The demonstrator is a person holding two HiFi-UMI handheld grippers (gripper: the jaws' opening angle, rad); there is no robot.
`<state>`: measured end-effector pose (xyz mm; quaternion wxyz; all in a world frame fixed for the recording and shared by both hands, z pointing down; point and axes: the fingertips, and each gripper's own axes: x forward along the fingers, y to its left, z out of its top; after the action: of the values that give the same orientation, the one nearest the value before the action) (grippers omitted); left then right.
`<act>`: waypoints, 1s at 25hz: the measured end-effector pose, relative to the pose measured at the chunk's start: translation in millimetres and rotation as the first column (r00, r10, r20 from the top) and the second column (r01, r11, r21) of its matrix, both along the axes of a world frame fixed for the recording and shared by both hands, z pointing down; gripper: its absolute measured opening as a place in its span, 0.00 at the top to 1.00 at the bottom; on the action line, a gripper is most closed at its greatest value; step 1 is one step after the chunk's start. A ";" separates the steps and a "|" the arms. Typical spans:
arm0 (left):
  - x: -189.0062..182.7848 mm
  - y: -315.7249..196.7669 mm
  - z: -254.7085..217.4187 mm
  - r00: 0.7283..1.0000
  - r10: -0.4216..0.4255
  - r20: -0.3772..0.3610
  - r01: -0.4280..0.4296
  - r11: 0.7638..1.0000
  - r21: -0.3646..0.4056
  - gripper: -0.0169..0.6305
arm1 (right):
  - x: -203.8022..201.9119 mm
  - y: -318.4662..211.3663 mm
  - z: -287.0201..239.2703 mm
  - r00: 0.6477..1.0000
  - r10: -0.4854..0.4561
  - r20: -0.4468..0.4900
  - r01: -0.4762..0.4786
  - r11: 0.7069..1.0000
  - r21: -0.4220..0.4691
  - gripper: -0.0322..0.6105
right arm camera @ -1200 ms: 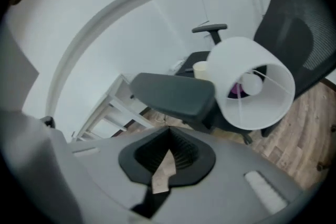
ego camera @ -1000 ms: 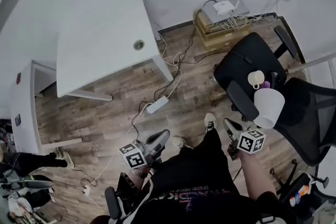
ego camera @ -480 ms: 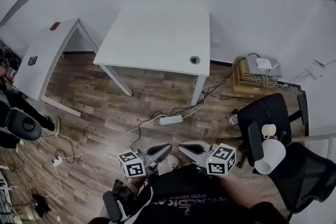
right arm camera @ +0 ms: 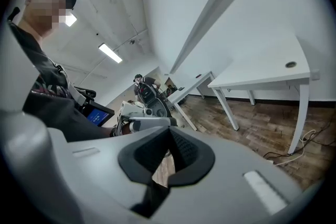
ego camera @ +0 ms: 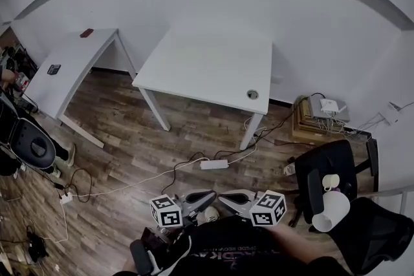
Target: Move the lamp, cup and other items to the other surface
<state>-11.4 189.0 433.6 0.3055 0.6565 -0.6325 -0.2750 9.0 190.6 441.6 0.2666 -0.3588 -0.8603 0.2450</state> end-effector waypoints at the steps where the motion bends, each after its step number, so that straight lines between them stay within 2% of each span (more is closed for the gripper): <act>1: 0.0 -1.5 0.2 1.000 0.006 0.003 -0.006 1.000 0.002 0.98 | 1.2 -2.7 0.1 1.000 0.011 -0.004 -0.011 1.000 -0.005 0.95; 18: -5.0 -16.4 12.6 0.999 0.037 -0.036 -0.037 0.999 0.013 0.98 | 6.3 -18.4 4.5 0.998 0.065 0.000 -0.065 0.998 0.000 0.95; 25: -7.1 -17.5 11.8 0.998 0.050 -0.025 -0.050 0.999 0.016 0.98 | 6.7 -24.8 3.3 0.994 0.109 -0.005 -0.109 0.994 -0.010 0.95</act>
<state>-18.5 171.5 445.5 0.3154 0.6709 -0.6098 -0.2804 15.7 165.8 444.9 0.2529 -0.3121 -0.8768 0.2642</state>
